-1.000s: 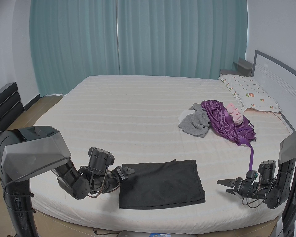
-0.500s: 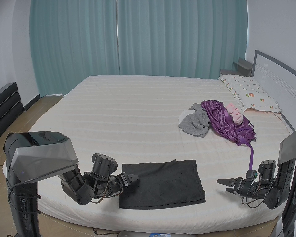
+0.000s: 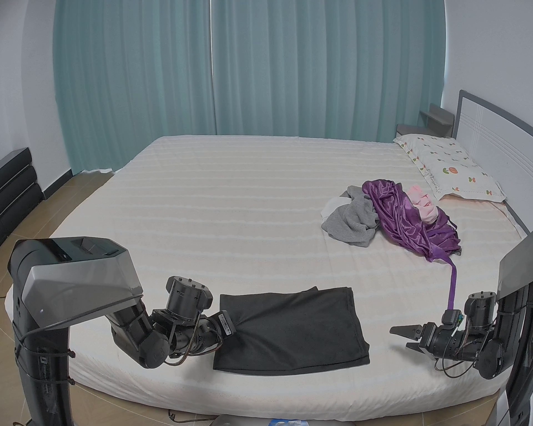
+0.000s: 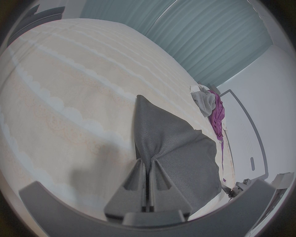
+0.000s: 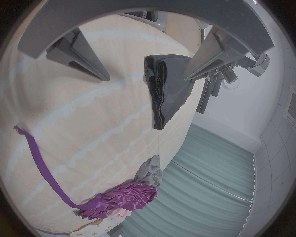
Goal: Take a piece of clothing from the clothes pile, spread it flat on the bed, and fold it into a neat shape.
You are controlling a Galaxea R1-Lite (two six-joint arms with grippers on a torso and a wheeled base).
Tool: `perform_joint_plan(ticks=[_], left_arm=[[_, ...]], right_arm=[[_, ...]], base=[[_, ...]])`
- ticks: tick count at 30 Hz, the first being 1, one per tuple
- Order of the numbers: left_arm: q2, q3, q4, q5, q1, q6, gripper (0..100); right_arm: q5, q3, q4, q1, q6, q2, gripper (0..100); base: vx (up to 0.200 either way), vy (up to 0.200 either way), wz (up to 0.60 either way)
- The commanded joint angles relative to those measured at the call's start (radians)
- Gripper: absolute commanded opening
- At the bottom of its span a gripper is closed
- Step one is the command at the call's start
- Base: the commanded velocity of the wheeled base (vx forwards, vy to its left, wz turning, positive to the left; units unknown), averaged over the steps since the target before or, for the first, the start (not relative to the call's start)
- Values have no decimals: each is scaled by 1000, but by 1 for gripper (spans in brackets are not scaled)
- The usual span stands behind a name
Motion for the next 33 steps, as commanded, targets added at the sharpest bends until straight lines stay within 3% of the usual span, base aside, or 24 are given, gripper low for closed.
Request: perform_joint_plan(ticks=[1,20,33], left_arm=[[-1,-1,0,0,0,-4,0],[-13,-7,0,-16,12,-100,0],[-39,6,-2,-24,27,-106,0]], right_arm=[[0,5,-14,0,0,14,100],[-1,20,-14,-9,2,21,100],[-1,17,-16,-10,35,4,100]], base=[[0,0,0],[0,0,0],[0,200,0]])
